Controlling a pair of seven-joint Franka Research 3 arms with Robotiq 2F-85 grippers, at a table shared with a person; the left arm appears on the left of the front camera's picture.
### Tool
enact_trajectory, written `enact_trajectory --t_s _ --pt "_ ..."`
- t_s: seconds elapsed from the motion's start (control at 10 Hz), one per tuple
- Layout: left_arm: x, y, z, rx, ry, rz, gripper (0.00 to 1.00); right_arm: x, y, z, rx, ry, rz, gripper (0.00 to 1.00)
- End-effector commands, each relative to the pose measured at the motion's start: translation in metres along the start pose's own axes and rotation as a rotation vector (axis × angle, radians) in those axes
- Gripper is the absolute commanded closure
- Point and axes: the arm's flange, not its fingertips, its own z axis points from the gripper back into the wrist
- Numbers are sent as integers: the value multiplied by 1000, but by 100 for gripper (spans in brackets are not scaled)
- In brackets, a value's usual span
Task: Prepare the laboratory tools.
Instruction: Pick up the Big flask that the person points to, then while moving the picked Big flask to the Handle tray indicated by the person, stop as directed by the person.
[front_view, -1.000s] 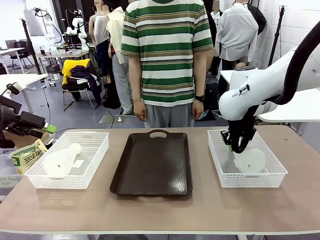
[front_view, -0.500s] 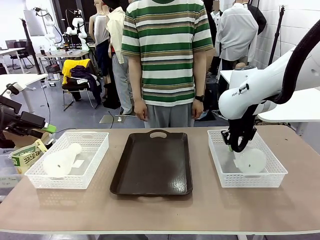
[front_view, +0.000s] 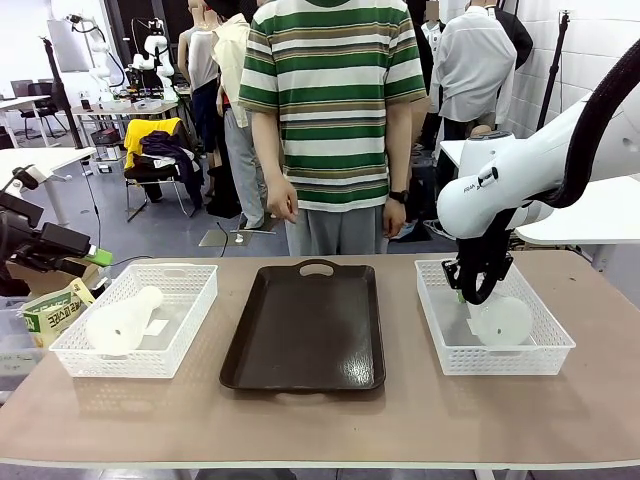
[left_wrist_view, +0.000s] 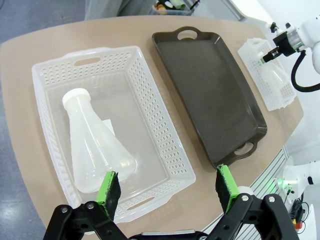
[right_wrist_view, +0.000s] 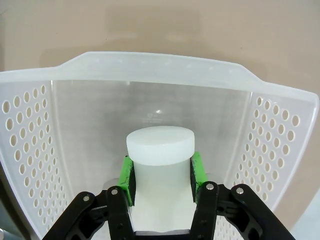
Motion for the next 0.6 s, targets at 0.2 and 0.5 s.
enact_trajectory --t_s 0.2,0.5 --pt "-1 3 -1 -21 -13 -15 0 0 0 -1 -2 1 -6 100" --pt "-1 3 -1 -21 -13 -15 0 0 0 -1 -2 1 -6 100"
